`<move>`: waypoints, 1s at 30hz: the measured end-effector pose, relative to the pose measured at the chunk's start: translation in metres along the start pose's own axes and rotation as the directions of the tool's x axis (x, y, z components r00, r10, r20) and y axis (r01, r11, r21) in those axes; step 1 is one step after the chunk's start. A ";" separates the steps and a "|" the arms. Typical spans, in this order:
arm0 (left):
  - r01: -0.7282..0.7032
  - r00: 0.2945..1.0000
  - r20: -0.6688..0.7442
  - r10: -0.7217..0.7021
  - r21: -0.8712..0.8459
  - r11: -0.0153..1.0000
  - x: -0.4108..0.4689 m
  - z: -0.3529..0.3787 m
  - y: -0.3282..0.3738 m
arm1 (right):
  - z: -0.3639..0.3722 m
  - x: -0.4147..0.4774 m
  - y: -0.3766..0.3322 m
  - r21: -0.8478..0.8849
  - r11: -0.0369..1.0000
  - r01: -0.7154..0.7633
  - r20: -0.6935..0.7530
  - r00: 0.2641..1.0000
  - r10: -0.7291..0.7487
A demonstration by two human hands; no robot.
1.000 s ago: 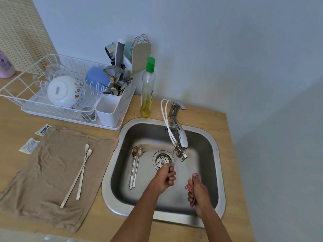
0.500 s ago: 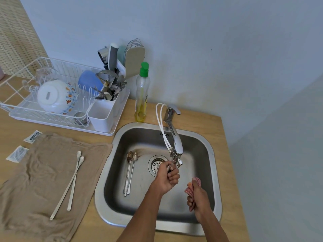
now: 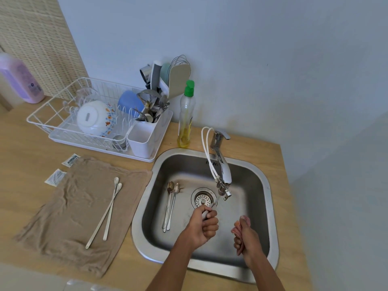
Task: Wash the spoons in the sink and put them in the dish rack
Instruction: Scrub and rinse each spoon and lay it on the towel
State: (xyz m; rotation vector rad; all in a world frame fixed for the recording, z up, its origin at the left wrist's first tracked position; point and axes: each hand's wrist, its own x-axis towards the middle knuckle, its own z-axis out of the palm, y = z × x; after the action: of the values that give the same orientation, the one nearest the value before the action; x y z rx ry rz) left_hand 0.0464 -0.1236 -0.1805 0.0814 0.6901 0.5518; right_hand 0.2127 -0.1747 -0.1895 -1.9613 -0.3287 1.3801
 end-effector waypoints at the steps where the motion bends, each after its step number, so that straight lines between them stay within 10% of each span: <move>1: -0.002 1.000 0.013 0.002 -0.009 1.000 -0.006 -0.002 -0.003 | 0.001 -0.001 0.000 0.000 1.000 -0.004 0.006 1.000 0.004; 10: 0.033 0.997 -0.078 -0.012 0.268 0.963 -0.051 -0.006 -0.019 | 0.009 -0.008 0.001 -0.016 1.000 0.005 0.082 0.997 -0.004; 16: 0.149 0.932 -0.266 0.245 0.900 0.410 -0.084 -0.005 0.016 | 0.023 -0.009 -0.004 -0.047 0.999 0.026 0.098 0.995 -0.022; 23: 0.307 0.815 -0.212 0.539 0.947 -0.092 -0.131 -0.028 0.062 | 0.050 -0.010 -0.008 -0.037 0.997 0.073 0.155 0.986 -0.066; 30: 0.332 0.561 -0.056 0.826 0.929 -0.163 -0.184 -0.056 0.119 | 0.067 -0.004 -0.008 -0.095 0.992 0.083 0.163 0.984 -0.066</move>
State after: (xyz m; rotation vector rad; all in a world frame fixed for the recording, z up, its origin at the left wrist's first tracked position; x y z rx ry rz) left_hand -0.1590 -0.1215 -0.0869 1.7786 1.9641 0.3556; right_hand 0.1521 -0.1449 -0.1933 -1.9027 -0.5510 1.5005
